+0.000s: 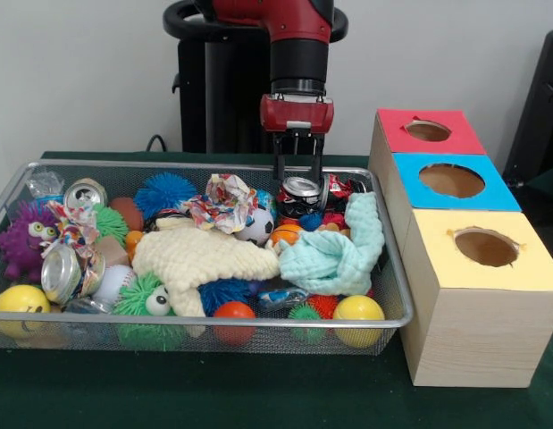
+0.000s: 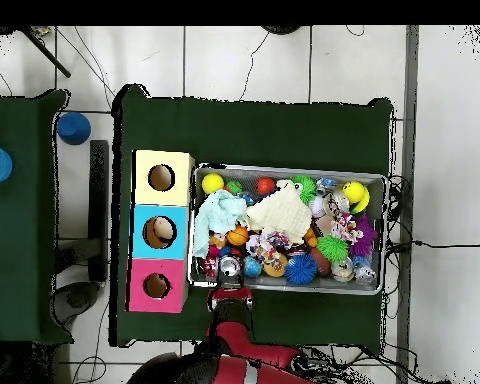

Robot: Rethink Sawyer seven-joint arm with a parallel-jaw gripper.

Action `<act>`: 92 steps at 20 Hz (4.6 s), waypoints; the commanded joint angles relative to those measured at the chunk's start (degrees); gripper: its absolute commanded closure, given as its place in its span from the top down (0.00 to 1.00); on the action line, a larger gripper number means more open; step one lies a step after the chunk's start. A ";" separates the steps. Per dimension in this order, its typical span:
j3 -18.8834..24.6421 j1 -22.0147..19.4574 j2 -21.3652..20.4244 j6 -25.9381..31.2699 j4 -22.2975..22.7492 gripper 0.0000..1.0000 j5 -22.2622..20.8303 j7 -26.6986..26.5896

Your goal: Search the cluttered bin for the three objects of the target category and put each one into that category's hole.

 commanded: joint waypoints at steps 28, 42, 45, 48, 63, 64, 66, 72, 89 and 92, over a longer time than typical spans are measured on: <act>5.61 0.59 -1.31 19.02 -8.07 1.00 8.36 10.71; 6.65 1.35 -3.21 25.53 -12.04 1.00 11.59 9.76; 6.64 1.83 -3.39 26.86 -12.89 1.00 12.53 9.74; 6.71 2.25 -3.59 28.14 -14.05 1.00 13.41 9.81; 6.84 3.08 -4.46 30.35 -17.10 1.00 15.72 10.09; 6.92 3.11 -4.62 30.71 -17.46 1.00 15.70 9.80; 7.09 3.08 -4.87 31.68 -18.09 1.00 15.76 9.36; 7.06 3.37 -6.34 35.90 -19.44 1.00 16.42 8.92; 7.02 4.19 -9.64 46.33 -22.64 1.00 17.26 9.26; 7.05 4.30 -9.71 47.24 -23.30 1.00 17.72 9.37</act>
